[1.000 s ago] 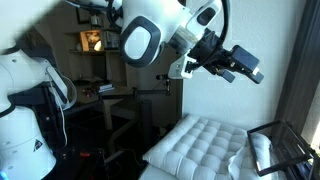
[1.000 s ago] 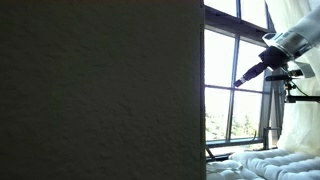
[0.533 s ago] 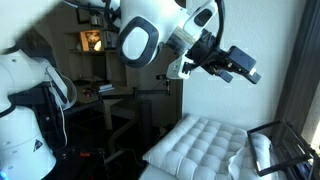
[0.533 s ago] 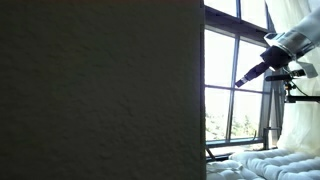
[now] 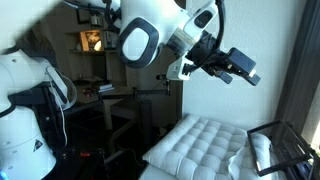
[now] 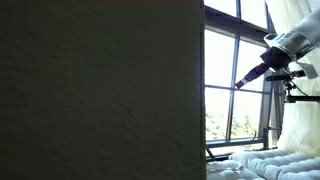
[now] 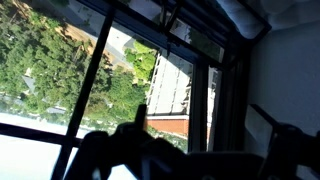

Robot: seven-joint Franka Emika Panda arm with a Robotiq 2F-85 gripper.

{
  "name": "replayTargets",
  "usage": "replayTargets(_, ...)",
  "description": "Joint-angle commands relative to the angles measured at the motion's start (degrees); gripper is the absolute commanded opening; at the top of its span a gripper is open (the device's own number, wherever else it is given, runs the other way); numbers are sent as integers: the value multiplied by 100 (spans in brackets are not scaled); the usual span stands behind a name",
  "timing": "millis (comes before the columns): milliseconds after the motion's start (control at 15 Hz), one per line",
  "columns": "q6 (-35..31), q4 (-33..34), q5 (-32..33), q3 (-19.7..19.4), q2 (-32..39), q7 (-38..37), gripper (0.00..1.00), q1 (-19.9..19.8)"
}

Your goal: Open the slot in the window screen

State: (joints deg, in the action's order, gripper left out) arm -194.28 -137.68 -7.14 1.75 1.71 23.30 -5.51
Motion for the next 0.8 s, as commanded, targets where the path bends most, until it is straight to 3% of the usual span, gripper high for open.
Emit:
replayTargets(0, 313, 83, 112, 91, 8, -272, 100, -28)
replayTargets(67, 496, 108, 422, -86, -15, -650, 100, 183)
replayTargets(267, 707, 169, 652, -93, 22, -1070, 100, 261)
replayTargets(400, 835, 233, 642, 131, 41, -1419, 100, 526)
replayTargets(467, 857, 282, 306, 817, 91, -1312, 100, 211)
replayTargets(600, 666, 521, 31, 1450, 359, -1252, 100, 31)
replayTargets(733, 672, 956, -245, 2454, 767, -1162, 100, -566)
